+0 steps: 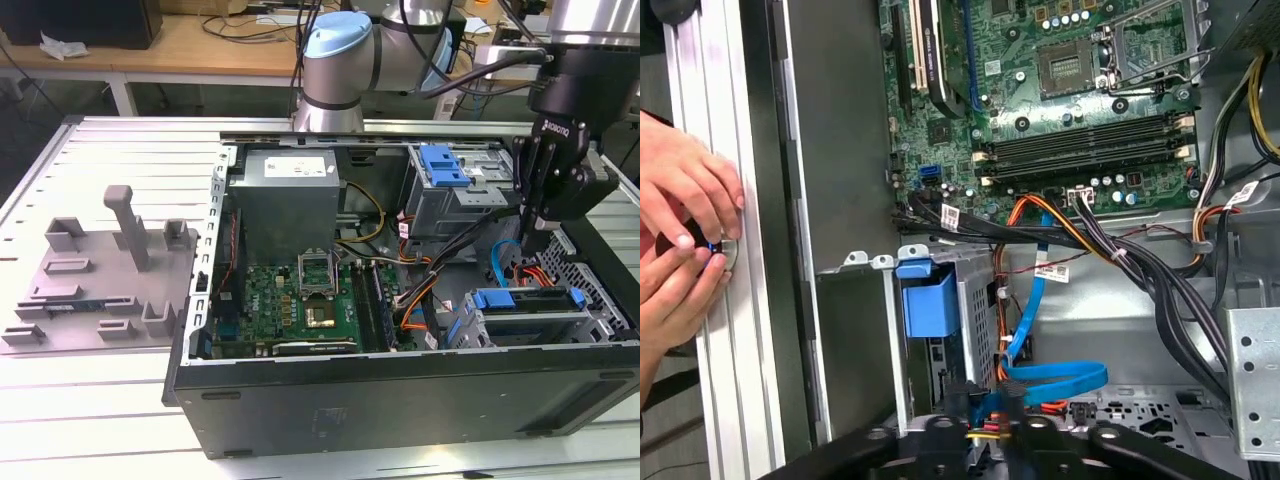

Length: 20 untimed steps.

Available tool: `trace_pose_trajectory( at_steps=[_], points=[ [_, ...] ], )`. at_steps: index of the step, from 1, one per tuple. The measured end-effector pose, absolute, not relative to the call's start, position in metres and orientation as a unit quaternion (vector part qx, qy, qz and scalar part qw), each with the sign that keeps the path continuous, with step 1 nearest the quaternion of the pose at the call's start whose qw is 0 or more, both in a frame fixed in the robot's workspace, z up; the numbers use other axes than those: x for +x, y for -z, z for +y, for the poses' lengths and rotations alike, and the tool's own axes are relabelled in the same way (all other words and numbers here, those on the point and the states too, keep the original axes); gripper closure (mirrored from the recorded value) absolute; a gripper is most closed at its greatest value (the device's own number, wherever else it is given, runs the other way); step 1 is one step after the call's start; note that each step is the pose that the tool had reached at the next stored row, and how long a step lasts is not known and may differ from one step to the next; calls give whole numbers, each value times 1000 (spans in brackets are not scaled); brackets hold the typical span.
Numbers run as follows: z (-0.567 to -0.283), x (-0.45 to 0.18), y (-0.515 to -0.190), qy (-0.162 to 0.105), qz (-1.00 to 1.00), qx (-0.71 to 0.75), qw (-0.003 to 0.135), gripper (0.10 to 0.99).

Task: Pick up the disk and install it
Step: 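Insert the second disk wire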

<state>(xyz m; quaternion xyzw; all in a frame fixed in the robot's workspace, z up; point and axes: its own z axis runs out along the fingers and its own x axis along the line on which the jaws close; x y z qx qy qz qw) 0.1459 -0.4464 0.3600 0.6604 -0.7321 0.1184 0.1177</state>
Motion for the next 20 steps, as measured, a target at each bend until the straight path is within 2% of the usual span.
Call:
trace_pose_trajectory(
  at_steps=[1, 2, 15, 18, 20],
  points=[
    [-446, 146, -360, -118, -732, 660, 118, 835],
    [-446, 146, -360, -118, -732, 660, 118, 906],
    [-446, 141, -359, -120, -732, 660, 116, 925],
    [-449, 139, -359, -136, -735, 657, 98, 925],
    [-451, 138, -359, -136, -736, 657, 90, 925]
  ],
)
